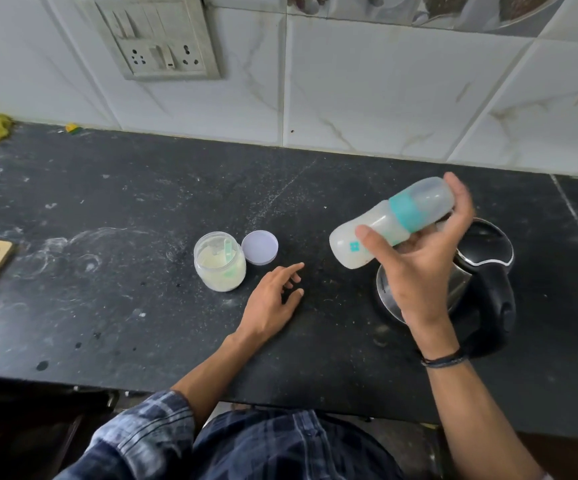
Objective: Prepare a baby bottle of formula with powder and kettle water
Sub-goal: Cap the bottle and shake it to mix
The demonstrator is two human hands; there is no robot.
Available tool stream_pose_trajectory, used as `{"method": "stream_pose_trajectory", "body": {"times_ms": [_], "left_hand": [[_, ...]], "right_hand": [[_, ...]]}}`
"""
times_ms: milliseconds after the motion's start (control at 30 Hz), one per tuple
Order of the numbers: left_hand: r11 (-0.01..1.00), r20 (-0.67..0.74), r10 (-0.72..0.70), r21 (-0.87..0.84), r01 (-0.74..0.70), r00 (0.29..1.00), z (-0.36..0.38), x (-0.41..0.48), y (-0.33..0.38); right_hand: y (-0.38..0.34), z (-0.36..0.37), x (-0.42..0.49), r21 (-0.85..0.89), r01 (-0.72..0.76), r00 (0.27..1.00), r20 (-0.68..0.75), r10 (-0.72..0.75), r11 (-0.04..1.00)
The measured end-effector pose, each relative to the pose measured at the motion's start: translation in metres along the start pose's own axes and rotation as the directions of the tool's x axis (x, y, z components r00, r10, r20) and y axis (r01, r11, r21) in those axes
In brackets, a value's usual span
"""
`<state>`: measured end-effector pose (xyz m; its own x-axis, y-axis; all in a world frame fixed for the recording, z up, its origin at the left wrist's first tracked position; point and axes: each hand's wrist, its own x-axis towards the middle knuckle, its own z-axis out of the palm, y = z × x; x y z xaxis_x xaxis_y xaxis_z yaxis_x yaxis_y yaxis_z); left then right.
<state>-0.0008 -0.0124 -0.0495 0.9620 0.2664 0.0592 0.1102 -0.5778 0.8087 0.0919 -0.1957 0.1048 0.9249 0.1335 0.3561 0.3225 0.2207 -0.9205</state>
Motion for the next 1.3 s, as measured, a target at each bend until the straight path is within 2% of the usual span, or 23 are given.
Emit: {"method": "stream_pose_trajectory", "body": {"times_ms": [67,133,233,333,367,500,600,700,733,800,833,933,1067,1167,1200,1267,1300], "left_hand": [[1.000,0.009,-0.021,-0.013,0.021,1.000,0.003,0.001,-0.006],[0.999,-0.004,-0.049,-0.019,0.049,0.999,0.007,0.001,-0.011],[0.999,0.004,-0.049,0.020,0.049,0.999,0.008,0.001,-0.014],[0.999,0.011,-0.040,0.021,0.040,0.999,0.008,0.002,-0.017],[0.999,0.008,-0.040,0.023,0.040,0.999,0.008,0.002,-0.017],[0.998,0.027,-0.027,0.052,0.025,0.999,0.008,0.001,-0.018],[0.998,0.017,-0.020,0.056,0.019,1.000,0.008,0.002,-0.020],[0.998,0.020,-0.023,0.063,0.022,1.000,0.008,0.002,-0.020],[0.998,0.028,-0.017,0.059,0.015,0.999,0.008,0.001,-0.020],[0.999,0.025,-0.009,0.053,0.008,1.000,0.008,0.002,-0.020],[0.999,0.019,-0.010,0.054,0.009,1.000,0.008,0.002,-0.021],[0.998,0.024,-0.011,0.060,0.009,1.000,0.008,0.001,-0.021],[0.998,0.012,0.000,0.056,-0.001,1.000,0.009,0.003,-0.022],[0.998,0.011,-0.002,0.058,0.001,1.000,0.009,0.001,-0.022],[0.998,0.017,0.004,0.055,-0.005,1.000,0.009,0.001,-0.022],[0.998,0.011,0.011,0.054,-0.012,1.000,0.008,0.001,-0.023],[0.998,0.005,0.012,0.058,-0.012,1.000,0.008,0.001,-0.023]], "right_hand": [[0.003,0.001,-0.003,0.052,0.025,0.998,-0.062,-0.022,0.998],[0.007,0.006,-0.001,0.103,-0.005,0.993,-0.116,0.017,0.995],[0.010,0.011,-0.006,0.047,-0.038,0.997,-0.067,0.042,0.998],[0.009,0.016,-0.011,0.155,-0.015,0.973,-0.227,0.051,0.988],[0.009,0.017,-0.010,0.179,-0.013,0.970,-0.238,0.057,0.984],[0.010,0.016,-0.014,0.015,0.034,0.999,-0.023,-0.033,0.999],[0.008,0.014,-0.007,0.074,0.052,0.991,-0.130,-0.042,0.996],[0.006,0.014,-0.002,0.053,0.007,0.999,-0.041,-0.004,0.999],[0.005,0.013,-0.004,0.049,0.025,0.998,-0.054,-0.022,0.998],[0.006,0.012,-0.004,0.082,0.075,0.986,-0.155,-0.062,0.994],[0.006,0.011,-0.003,0.092,0.077,0.985,-0.162,-0.062,0.993],[0.002,0.014,-0.005,0.027,0.026,1.000,0.000,-0.026,0.999],[0.005,0.014,-0.008,0.082,0.041,0.992,-0.121,-0.031,0.996],[0.004,0.017,-0.014,-0.013,0.004,1.000,0.017,-0.004,1.000],[0.004,0.017,-0.016,-0.013,0.017,1.000,-0.018,-0.017,1.000],[0.007,0.016,-0.013,0.061,0.042,0.984,-0.178,-0.030,0.997],[0.006,0.016,-0.009,0.093,0.039,0.979,-0.204,-0.019,0.995]]}}
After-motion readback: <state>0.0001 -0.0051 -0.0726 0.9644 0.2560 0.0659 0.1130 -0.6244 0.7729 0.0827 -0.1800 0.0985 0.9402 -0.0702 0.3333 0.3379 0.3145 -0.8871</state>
